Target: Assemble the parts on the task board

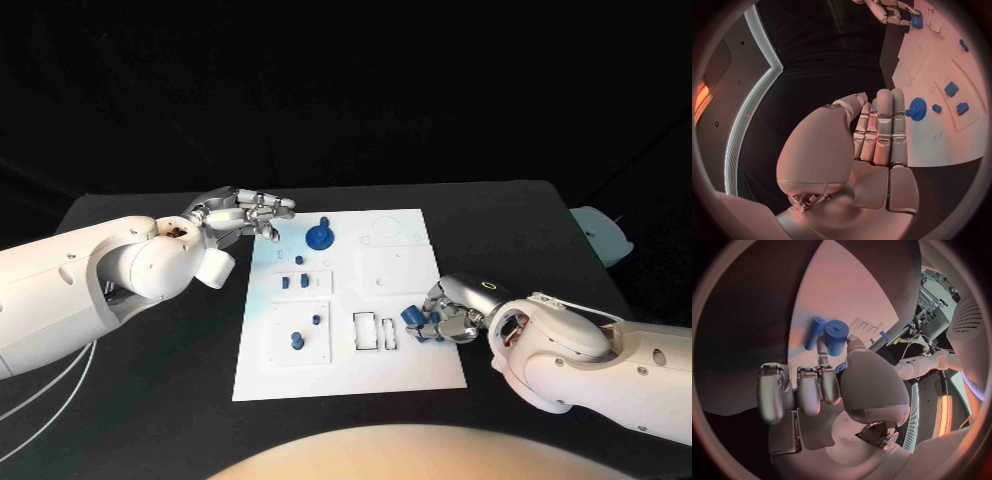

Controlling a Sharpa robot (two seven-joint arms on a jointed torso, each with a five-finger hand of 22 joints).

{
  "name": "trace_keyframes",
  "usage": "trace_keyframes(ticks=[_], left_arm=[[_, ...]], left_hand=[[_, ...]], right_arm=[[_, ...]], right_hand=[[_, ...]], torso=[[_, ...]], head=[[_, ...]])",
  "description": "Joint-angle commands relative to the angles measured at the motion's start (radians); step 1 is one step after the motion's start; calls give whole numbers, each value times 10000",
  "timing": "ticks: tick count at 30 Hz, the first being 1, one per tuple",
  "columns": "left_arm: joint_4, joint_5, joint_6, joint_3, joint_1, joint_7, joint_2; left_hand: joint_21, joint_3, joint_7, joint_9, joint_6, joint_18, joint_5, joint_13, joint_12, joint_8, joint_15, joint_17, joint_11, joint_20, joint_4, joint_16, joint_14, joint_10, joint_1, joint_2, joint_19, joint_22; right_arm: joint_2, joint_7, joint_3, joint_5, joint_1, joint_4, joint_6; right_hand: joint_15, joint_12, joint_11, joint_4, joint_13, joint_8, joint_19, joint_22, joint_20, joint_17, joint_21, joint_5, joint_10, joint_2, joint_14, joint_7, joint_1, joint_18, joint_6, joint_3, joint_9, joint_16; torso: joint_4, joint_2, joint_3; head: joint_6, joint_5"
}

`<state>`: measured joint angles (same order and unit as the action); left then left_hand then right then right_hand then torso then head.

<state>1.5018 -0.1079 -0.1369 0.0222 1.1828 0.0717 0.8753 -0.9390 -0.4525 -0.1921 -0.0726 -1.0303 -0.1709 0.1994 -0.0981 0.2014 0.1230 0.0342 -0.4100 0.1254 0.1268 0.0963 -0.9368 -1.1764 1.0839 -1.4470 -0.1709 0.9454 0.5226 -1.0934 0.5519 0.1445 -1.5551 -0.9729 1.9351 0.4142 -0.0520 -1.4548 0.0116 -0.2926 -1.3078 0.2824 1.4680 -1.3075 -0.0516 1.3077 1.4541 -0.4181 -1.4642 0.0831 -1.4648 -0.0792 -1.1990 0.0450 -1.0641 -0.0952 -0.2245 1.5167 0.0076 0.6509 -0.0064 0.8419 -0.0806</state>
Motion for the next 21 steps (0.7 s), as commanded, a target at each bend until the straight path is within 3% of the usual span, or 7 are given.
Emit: trace_keyframes(ticks=[1, 9, 21], left_arm=[[39, -11, 157, -6, 2, 45, -2], [62, -11, 175, -7, 3, 19, 34], [80, -11, 198, -7, 4, -7, 61]], left_hand=[[43, 37, -19, 4, 73, -137, -22, 14, 28, 60, 33, 10, -32, -1, 2, 58, 56, -68, 17, 77, -52, -15], [58, 55, -20, 3, 83, -137, -23, 15, 41, 65, 37, 15, -30, 4, 17, 58, 57, -82, 40, 78, -51, -26], [64, 59, -20, 3, 86, -137, -22, 15, 47, 68, 38, 17, -29, 6, 23, 58, 58, -87, 47, 82, -51, -31]], right_arm=[[102, 117, 11, -87, 80, -91, -185], [315, 149, 10, 151, 232, -244, -56], [239, 250, 1, 259, 258, -84, 923]], right_hand=[[-76, -22, -62, 6, -1436, 62, 603, -2203, 15, 1315, 27, -39, -238, -76, -796, -12, -14, -202, -80, -49, -8, 26], [-94, -51, -88, 12, -1473, 113, 611, -2214, 28, 1346, 45, -69, -266, -173, -802, 20, 15, -206, -147, -88, -48, 38], [-220, -184, -238, 78, -1643, 331, 686, -2296, 136, 1480, 228, -595, -402, -557, -831, 187, -400, -246, -406, -80, -277, 92]], torso=[[6, 2, 0], [7, 3, -4], [-1, -10, -7]], head=[[9, 7], [54, 25], [58, 57]])
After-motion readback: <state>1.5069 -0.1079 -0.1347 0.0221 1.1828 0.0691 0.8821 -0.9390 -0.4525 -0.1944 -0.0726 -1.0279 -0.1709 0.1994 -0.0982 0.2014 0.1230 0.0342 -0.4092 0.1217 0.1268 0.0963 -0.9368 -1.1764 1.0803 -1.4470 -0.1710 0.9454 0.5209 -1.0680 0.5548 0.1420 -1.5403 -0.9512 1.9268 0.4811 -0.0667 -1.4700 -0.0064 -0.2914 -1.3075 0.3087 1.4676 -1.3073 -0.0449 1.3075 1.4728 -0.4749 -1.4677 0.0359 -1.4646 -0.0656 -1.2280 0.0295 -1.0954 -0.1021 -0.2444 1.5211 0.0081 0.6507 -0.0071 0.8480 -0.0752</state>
